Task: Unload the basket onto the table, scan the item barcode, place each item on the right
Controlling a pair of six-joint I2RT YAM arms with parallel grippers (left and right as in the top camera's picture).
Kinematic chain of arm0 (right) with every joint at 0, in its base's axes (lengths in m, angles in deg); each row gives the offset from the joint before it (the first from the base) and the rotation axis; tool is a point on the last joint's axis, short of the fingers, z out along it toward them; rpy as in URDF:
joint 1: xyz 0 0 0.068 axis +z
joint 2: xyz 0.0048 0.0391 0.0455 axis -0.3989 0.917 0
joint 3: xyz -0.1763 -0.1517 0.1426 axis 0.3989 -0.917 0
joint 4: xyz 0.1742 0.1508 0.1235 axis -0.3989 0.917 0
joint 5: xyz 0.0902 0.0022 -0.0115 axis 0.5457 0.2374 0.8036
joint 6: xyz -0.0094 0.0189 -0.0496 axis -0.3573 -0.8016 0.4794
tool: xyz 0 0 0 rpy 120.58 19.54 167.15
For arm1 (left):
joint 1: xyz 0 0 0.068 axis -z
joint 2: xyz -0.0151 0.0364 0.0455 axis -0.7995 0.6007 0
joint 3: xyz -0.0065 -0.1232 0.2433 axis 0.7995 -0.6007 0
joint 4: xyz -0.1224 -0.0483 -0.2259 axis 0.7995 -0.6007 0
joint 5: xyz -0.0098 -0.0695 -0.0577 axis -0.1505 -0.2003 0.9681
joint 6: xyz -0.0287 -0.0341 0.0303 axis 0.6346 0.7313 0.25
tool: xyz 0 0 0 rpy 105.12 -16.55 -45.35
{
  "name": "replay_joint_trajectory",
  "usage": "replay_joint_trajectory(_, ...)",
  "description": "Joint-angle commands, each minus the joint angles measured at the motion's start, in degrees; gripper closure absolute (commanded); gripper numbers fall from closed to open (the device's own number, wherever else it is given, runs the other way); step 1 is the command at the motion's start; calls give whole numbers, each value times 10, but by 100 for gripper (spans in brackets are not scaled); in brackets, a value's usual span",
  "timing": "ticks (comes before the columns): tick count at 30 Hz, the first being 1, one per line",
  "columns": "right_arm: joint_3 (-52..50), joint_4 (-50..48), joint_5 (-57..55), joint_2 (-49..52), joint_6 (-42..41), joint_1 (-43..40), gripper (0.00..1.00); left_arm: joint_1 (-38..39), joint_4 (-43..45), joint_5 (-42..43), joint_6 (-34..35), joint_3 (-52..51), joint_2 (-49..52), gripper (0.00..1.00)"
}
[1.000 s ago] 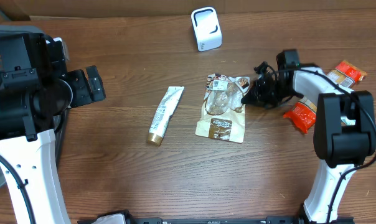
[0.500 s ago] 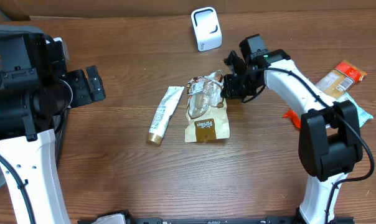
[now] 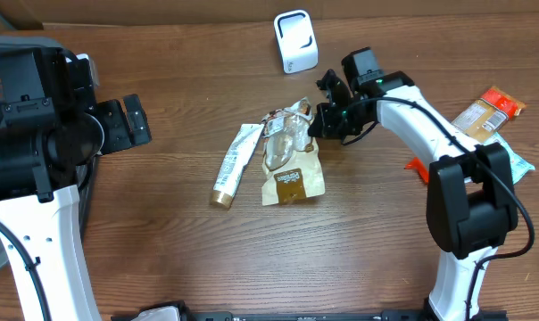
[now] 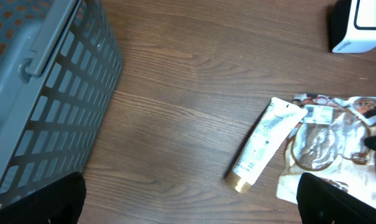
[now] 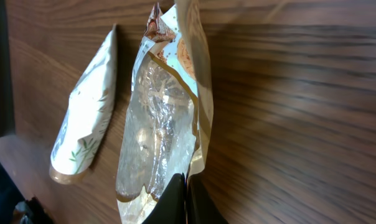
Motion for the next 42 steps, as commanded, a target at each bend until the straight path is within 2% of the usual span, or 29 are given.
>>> replay_joint_trajectory(1, 0, -10, 16, 31, -20, 13, 96, -2, 2, 5, 3, -1, 2, 1)
replay_joint_trajectory(16, 0, -69, 98, 117, -62, 17, 96, -2, 2, 5, 4, -1, 2, 0)
replay_joint_trajectory(18, 0, -76, 122, 125, -62, 17, 89, -2, 2, 5, 3, -1, 2, 1)
replay_joint_trajectory(22, 0, -94, 148, 137, -76, 22, 60, -2, 2, 5, 4, -1, 2, 1)
replay_joint_trajectory(23, 0, -98, 149, 139, -78, 24, 56, -2, 2, 5, 4, -1, 2, 1)
replay_joint_trajectory(31, 0, -141, 145, 139, -113, 65, 48, -2, 2, 5, 4, -1, 2, 0)
replay_joint_trajectory(35, 0, -150, 97, 140, -139, 88, 48, -2, 2, 5, 4, -1, 2, 1)
replay_joint_trajectory(37, 0, -152, 79, 140, -146, 96, 55, -2, 2, 5, 4, -1, 2, 0)
replay_joint_trajectory(42, 0, -156, 84, 140, -150, 95, 82, -2, 2, 5, 4, -1, 2, 0)
